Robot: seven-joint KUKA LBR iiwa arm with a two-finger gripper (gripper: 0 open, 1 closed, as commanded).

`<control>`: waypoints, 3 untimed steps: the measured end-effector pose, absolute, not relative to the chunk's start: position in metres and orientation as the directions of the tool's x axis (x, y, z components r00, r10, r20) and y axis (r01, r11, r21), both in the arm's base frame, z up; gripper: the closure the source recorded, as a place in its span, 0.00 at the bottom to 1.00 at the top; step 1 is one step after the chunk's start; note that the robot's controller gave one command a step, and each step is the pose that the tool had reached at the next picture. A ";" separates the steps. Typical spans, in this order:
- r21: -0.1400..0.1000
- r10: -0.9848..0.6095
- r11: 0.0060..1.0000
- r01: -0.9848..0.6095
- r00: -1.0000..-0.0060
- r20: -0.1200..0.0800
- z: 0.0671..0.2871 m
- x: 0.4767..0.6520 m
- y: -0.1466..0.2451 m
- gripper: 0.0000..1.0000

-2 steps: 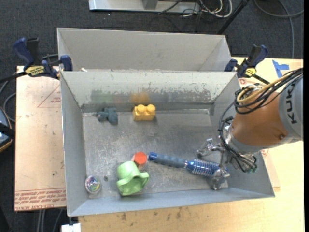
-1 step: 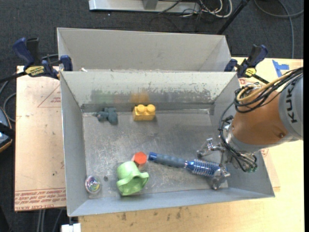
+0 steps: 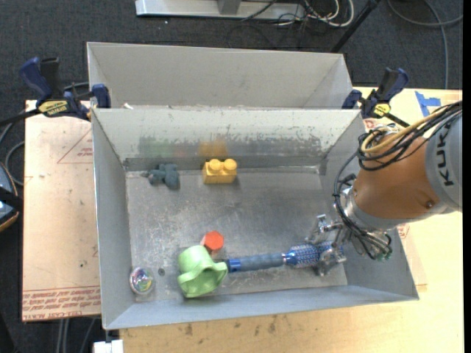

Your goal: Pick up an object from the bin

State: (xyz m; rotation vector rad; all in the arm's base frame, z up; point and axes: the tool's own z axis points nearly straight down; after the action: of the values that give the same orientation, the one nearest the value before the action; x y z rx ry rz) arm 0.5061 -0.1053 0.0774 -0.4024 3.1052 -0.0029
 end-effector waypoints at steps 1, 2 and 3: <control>0.000 -0.255 0.967 -0.255 -0.967 -0.005 0.079 0.508 -0.105 1.00; 0.000 -0.254 0.967 -0.254 -0.967 -0.002 0.084 0.508 -0.104 1.00; -0.002 -0.254 0.967 -0.254 -0.967 -0.005 0.128 0.509 -0.104 1.00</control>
Offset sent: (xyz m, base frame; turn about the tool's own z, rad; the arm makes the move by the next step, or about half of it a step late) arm 0.0000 0.0000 0.0010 0.0000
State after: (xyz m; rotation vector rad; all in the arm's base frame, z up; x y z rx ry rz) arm 0.5091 -0.1039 0.1275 -0.4011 3.1109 -0.0014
